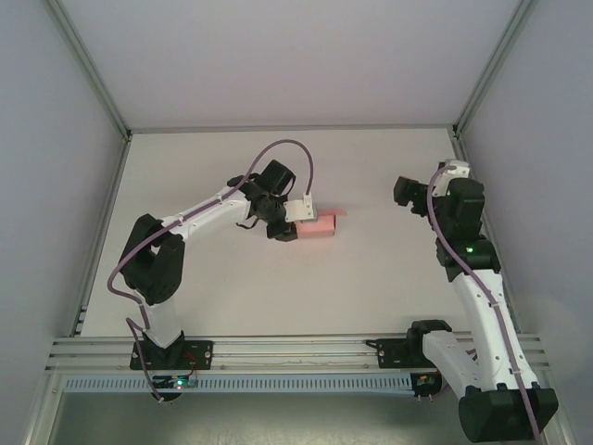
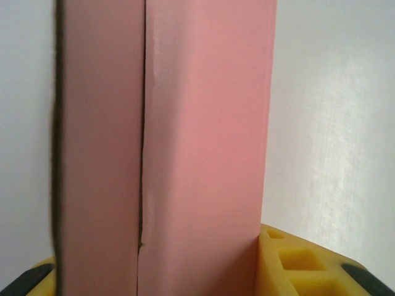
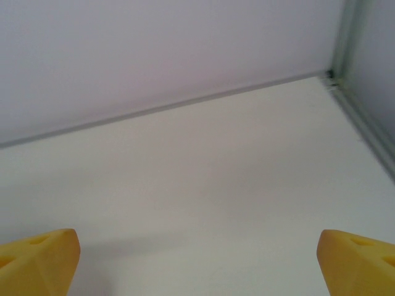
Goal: Assemble paper box
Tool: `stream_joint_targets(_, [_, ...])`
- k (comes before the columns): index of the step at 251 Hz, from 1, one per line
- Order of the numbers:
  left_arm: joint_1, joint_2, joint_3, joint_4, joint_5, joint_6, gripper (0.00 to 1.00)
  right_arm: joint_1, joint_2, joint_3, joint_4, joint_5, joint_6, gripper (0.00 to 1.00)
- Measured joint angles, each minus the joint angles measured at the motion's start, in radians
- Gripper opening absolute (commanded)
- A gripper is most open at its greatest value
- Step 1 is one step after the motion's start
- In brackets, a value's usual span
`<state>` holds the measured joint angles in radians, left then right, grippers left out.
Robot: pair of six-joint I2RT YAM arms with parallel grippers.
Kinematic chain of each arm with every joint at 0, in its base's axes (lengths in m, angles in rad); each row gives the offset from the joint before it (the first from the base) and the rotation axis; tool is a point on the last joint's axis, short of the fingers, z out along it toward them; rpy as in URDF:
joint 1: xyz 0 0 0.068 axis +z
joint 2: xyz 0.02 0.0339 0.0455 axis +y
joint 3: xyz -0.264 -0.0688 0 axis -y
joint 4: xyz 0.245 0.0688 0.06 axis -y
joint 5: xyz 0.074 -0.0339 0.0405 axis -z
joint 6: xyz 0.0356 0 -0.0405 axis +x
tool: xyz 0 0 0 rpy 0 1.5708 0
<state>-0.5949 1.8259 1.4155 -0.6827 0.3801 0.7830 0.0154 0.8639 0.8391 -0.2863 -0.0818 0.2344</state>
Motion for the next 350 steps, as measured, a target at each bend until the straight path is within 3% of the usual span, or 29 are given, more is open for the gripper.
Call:
stream_joint_targets(37, [0.0, 0.012, 0.009, -0.055, 0.032, 0.039, 0.32, 0.047, 0.087, 0.008, 0.021, -0.205, -0.092, 0.94])
stream_joint_targets(110, [0.002, 0.037, 0.046, -0.107, 0.046, 0.079, 0.33, 0.293, 0.362, 0.112, -0.182, -0.282, -0.314, 0.82])
stream_joint_targets(150, [0.002, 0.058, 0.076, -0.134, 0.05, 0.087, 0.33, 0.349, 0.435, 0.115, -0.24, -0.278, -0.376, 0.65])
stream_joint_targets(167, [0.003, 0.065, 0.086, -0.144, 0.052, 0.09, 0.34, 0.354, 0.459, 0.119, -0.248, -0.275, -0.385, 0.54])
stream_joint_targets(209, [0.006, 0.082, 0.111, -0.165, 0.056, 0.092, 0.33, 0.354, 0.505, 0.146, -0.259, -0.259, -0.379, 0.31])
stream_joint_targets(254, [0.008, 0.088, 0.118, -0.166, 0.056, 0.077, 0.33, 0.376, 0.505, 0.148, -0.259, -0.255, -0.357, 0.25])
stream_joint_targets(293, [0.008, 0.104, 0.142, -0.172, 0.051, 0.073, 0.33, 0.405, 0.505, 0.144, -0.237, -0.24, -0.309, 0.09])
stream_joint_targets(350, [0.016, 0.115, 0.16, -0.185, 0.045, 0.062, 0.33, 0.424, 0.505, 0.137, -0.195, -0.193, -0.113, 0.01])
